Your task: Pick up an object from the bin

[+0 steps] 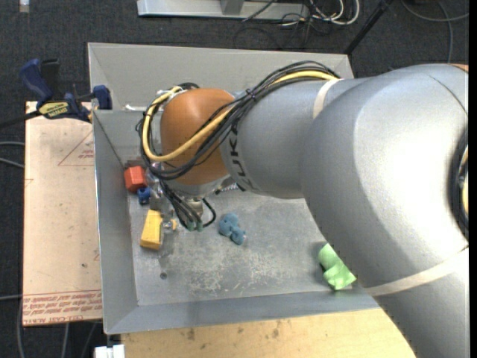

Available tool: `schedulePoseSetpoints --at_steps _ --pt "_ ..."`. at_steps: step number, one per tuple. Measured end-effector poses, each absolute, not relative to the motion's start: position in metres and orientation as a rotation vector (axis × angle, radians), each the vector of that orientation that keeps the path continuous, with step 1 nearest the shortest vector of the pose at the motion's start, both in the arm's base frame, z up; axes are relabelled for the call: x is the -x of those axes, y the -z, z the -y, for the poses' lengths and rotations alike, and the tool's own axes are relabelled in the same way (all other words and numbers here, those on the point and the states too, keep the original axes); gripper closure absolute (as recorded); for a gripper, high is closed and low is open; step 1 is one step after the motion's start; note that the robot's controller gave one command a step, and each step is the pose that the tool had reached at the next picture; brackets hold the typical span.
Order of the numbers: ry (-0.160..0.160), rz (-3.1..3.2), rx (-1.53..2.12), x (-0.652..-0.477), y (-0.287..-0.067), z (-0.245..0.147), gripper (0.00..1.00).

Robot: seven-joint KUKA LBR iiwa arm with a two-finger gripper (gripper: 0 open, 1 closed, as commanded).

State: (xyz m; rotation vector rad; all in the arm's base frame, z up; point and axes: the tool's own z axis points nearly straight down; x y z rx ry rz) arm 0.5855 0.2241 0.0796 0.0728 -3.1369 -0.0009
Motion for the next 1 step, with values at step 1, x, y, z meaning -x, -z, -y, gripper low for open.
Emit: schedulePoseSetpoints --at_steps 1 --pt "0.004 3.142 -0.069 -0.587 -0.0848 -0.2237 1.0"
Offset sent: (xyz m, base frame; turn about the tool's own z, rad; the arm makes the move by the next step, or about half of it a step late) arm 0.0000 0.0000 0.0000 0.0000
